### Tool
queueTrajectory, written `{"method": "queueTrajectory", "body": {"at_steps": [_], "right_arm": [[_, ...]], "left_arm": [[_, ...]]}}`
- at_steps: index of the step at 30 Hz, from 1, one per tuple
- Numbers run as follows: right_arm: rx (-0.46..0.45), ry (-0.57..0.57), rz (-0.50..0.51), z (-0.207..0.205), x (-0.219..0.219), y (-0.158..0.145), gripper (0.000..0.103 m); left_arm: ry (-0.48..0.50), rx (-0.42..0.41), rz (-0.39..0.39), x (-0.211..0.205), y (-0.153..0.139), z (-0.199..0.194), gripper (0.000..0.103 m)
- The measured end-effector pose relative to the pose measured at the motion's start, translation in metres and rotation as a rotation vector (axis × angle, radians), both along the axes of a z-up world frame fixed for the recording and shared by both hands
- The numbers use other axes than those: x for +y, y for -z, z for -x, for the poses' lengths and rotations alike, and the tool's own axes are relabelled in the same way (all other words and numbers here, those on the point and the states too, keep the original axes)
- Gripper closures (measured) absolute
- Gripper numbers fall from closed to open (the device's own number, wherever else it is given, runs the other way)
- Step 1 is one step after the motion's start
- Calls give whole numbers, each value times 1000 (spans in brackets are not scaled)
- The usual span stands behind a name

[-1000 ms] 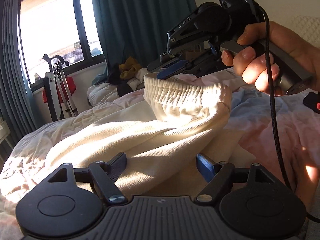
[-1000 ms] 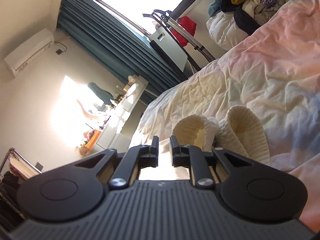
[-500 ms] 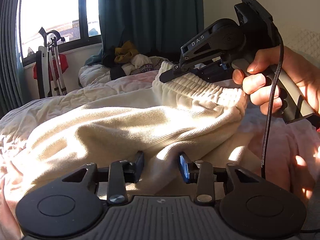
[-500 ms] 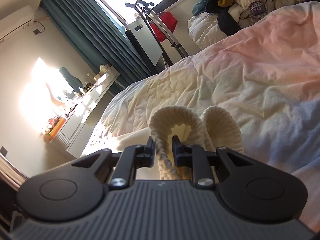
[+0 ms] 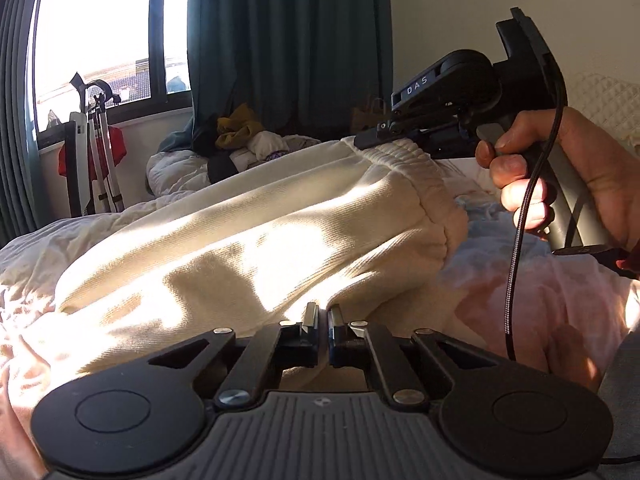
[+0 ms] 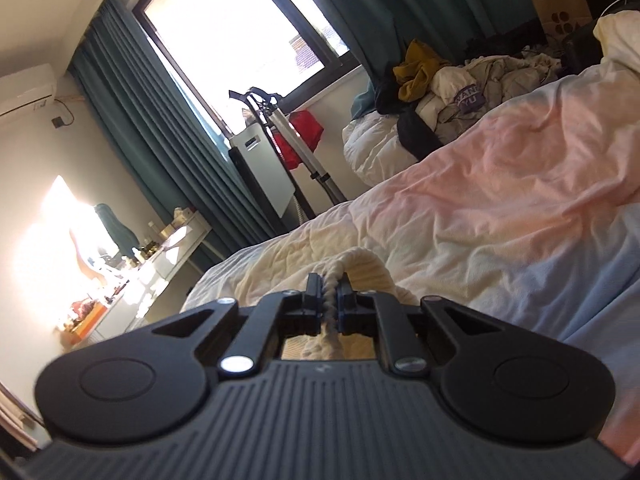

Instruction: Fold clothes

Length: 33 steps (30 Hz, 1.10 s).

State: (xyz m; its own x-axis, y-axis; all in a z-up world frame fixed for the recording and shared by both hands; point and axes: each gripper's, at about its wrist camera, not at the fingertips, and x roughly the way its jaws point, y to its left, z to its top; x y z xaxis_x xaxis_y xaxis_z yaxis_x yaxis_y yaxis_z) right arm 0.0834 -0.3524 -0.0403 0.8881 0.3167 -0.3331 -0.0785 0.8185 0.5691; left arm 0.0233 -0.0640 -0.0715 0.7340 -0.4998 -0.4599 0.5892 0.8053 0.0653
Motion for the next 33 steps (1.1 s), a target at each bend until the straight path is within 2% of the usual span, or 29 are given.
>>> {"method": "queueTrajectory", "body": {"at_steps": [1, 5, 7, 10, 13, 15, 18, 20, 21, 22, 23, 27, 33], "right_arm": [[18, 14, 0, -2, -2, 4, 92], [189, 52, -24, -25, -10, 38, 89], [216, 62, -33, -28, -11, 47, 86], [196, 56, -30, -22, -8, 43, 84], [159, 57, -29, -6, -7, 32, 81], [136, 86, -35, 10, -10, 26, 79], [127, 128, -78, 35, -14, 23, 68], [130, 153, -121, 51, -17, 24, 49], [132, 166, -142, 59, -18, 25, 45], [134, 179, -164, 67, -20, 25, 36], [154, 190, -170, 72, -18, 27, 32], [231, 218, -149, 84, -7, 33, 27], [309, 193, -138, 85, 8, 59, 25]], "left_arm": [[2, 8, 4, 0, 0, 0, 99], [5, 34, 1, 0, 5, -7, 98], [8, 37, 4, 1, 7, -10, 97], [16, 31, 29, 5, 5, -10, 92], [19, 29, 93, 12, -2, -4, 78], [18, -8, 127, 17, -9, 3, 53], [43, -45, 138, 21, -19, 16, 46], [76, -33, 96, 18, -17, 25, 46], [85, -34, 65, 15, -15, 29, 46], [88, -48, 18, 11, -12, 33, 46], [84, -69, -38, 6, -7, 38, 46], [43, -147, -190, -4, 9, 49, 46], [-39, -165, -301, -10, 26, 35, 48]]}}
